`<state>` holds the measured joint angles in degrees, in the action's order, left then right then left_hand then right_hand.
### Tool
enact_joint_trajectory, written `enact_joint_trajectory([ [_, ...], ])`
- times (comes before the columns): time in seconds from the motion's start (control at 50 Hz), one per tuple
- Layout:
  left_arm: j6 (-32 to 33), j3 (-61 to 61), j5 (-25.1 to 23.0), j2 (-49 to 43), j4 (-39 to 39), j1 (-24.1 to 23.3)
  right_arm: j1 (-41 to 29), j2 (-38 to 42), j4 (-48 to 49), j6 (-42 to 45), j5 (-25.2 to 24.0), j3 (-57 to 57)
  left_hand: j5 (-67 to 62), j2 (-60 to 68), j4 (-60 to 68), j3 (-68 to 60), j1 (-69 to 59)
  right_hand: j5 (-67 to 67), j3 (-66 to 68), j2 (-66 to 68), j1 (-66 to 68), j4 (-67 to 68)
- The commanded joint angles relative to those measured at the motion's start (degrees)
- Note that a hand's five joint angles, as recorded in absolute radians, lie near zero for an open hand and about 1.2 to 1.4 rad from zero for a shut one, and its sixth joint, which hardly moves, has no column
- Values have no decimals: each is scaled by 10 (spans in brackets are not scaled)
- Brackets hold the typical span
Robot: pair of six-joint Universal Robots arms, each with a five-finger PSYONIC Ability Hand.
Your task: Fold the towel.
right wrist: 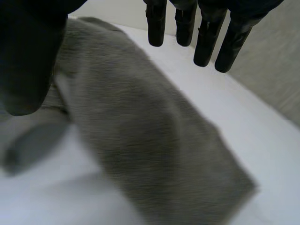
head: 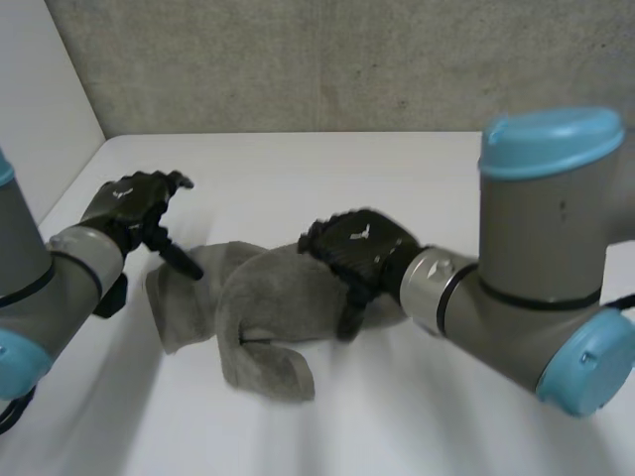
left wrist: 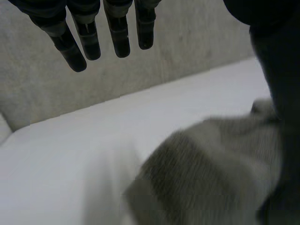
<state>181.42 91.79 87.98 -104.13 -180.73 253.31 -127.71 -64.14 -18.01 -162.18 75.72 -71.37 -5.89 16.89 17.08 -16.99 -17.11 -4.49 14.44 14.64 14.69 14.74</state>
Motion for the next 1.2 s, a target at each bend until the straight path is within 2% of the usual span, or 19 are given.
enact_joint_trajectory([
  [0.02, 106, 72, 0, 31, 1, 21, -21, 8, 36, -60, -4, -44, -21, 11, 9, -10, -8, -122, 123, 121, 120, 120],
  [0.06, 137, 103, 0, 40, 1, 26, -27, 16, 51, -64, -6, -59, -86, 76, 74, -75, -74, -188, 188, 186, 186, 185],
  [0.24, 153, 151, -1, 51, 1, 34, -47, 42, 47, -66, -5, -62, -207, 197, 195, -196, -195, -190, 190, 188, 188, 187],
  [0.4, 152, 160, -21, 48, -3, 36, -66, 47, 47, -72, -6, -65, -204, 194, 192, -193, -192, -178, 178, 177, 176, 175],
  [0.5, 150, 155, -39, 38, -9, 37, -73, 79, 47, -78, -11, -53, -177, 167, 165, -166, -165, -42, 43, 41, 40, 40],
  [0.62, 151, 141, -38, -11, -36, 29, -79, 99, 54, -78, -14, -47, -127, 117, 115, -116, -114, -75, 76, 74, 73, 73],
  [0.66, 152, 132, -35, -35, -54, 28, -79, 115, 59, -78, -11, -39, -127, 117, 115, -116, -114, -231, 231, 229, 229, 228],
  [0.68, 152, 132, -35, -35, -54, 28, -79, 115, 59, -78, -11, -39, -127, 117, 115, -116, -114, -232, 232, 230, 230, 229],
  [0.7, 152, 126, -34, -50, -63, 27, -79, 119, 61, -78, -9, -34, -128, 118, 116, -117, -116, -352, 352, 350, 350, 349],
  [0.72, 152, 126, -34, -50, -63, 27, -79, 119, 61, -78, -9, -34, -128, 118, 116, -117, -116, -353, 353, 351, 351, 350],
  [0.76, 151, 114, -32, -72, -75, 24, -73, 119, 66, -79, -8, -31, -138, 128, 126, -127, -126, -624, 625, 623, 622, 622],
  [0.88, 149, 98, -33, -96, -81, 22, -67, 95, 70, -101, -7, -32, -233, 223, 221, -222, -220, -655, 656, 654, 653, 653],
  [0.92, 148, 87, -33, -104, -93, 21, -27, 54, 73, -120, -7, -41, -400, 390, 388, -389, -388, -655, 656, 654, 653, 653],
  [0.94, 147, 87, -33, -104, -93, 21, -26, 53, 73, -120, -7, -41, -401, 391, 389, -390, -389, -655, 656, 654, 653, 653],
  [0.98, 146, 79, -32, -104, -109, 18, 35, 2, 75, -124, -13, -50, -608, 598, 596, -597, -596, -655, 656, 654, 653, 653],
  [1.04, 145, 74, -32, -100, -111, 18, 62, -23, 75, -121, -14, -54, -641, 631, 629, -630, -629, -655, 656, 654, 653, 653],
  [1.12, 133, 61, -32, -86, -107, 21, 144, -87, 70, -111, -18, -54, -641, 631, 629, -630, -629, -655, 656, 654, 653, 653],
  [1.16, 128, 61, -34, -70, -106, 24, 178, -103, 68, -91, -22, -56, -641, 631, 629, -630, -629, -655, 656, 654, 653, 653],
  [1.2, 115, 61, -38, -22, -104, 29, 239, -125, 55, -19, -32, -58, -641, 631, 629, -630, -629, -655, 656, 654, 653, 653],
])
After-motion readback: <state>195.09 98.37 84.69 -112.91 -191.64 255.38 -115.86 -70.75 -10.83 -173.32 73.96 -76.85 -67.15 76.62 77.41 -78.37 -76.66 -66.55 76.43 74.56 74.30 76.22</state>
